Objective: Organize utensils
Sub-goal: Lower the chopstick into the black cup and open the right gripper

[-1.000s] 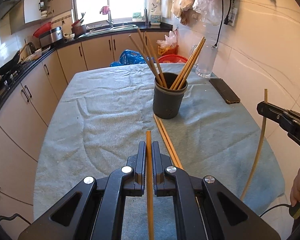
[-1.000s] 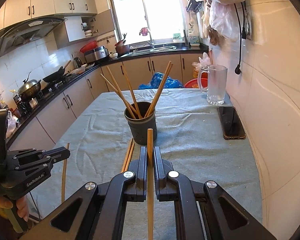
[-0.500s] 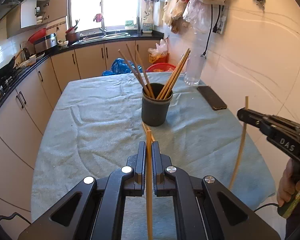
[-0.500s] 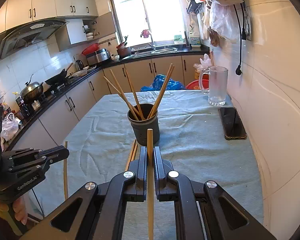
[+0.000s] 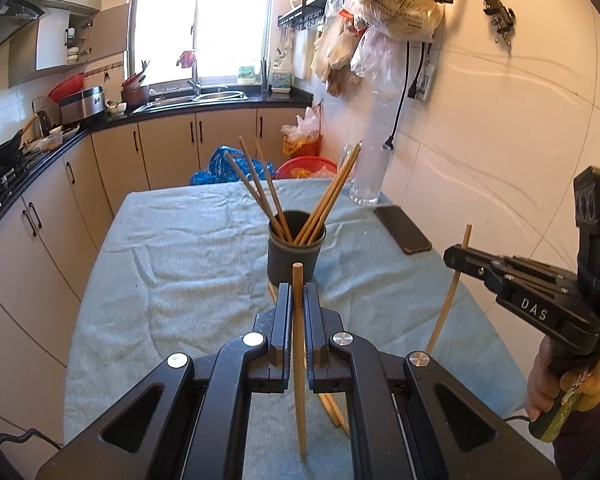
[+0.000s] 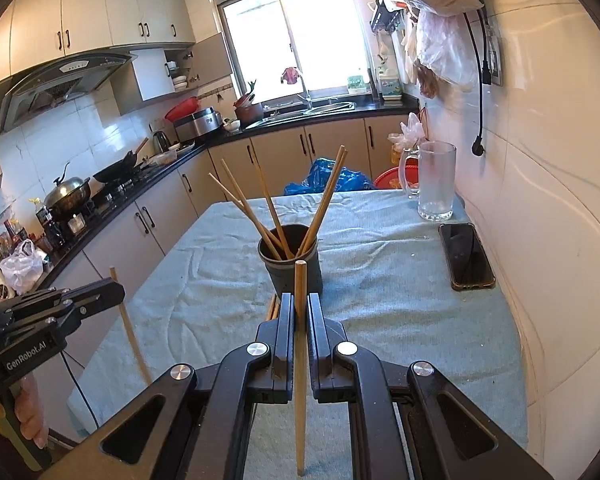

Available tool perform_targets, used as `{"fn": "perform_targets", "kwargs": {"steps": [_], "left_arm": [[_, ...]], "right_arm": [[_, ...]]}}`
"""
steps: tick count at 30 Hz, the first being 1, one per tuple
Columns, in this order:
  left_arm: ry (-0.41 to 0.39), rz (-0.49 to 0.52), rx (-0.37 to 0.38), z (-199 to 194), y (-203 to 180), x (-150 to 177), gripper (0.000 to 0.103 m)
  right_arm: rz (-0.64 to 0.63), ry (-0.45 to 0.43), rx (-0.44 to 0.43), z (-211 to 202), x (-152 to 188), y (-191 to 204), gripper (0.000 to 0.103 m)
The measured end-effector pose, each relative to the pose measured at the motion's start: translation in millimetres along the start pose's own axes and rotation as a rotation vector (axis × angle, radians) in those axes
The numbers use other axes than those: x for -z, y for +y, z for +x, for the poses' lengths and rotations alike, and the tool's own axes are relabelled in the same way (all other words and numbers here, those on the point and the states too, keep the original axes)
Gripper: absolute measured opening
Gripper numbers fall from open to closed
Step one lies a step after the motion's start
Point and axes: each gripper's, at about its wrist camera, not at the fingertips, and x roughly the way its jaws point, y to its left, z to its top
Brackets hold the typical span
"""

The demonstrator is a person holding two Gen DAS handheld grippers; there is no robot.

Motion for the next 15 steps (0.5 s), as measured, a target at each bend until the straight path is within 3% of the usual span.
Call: {"fn": "perform_targets", "kwargs": {"steps": [8, 15], "left_arm": [[-0.049, -0.017, -0.003, 4, 8, -30, 0.005], [-0.101, 0.003, 0.017, 10, 8, -74, 0.005]], "right_arm": [[-0.004, -0.022, 0.005, 4, -18, -2, 0.006], [-0.027, -0.075, 0.01, 2, -58, 3, 0.006]]}}
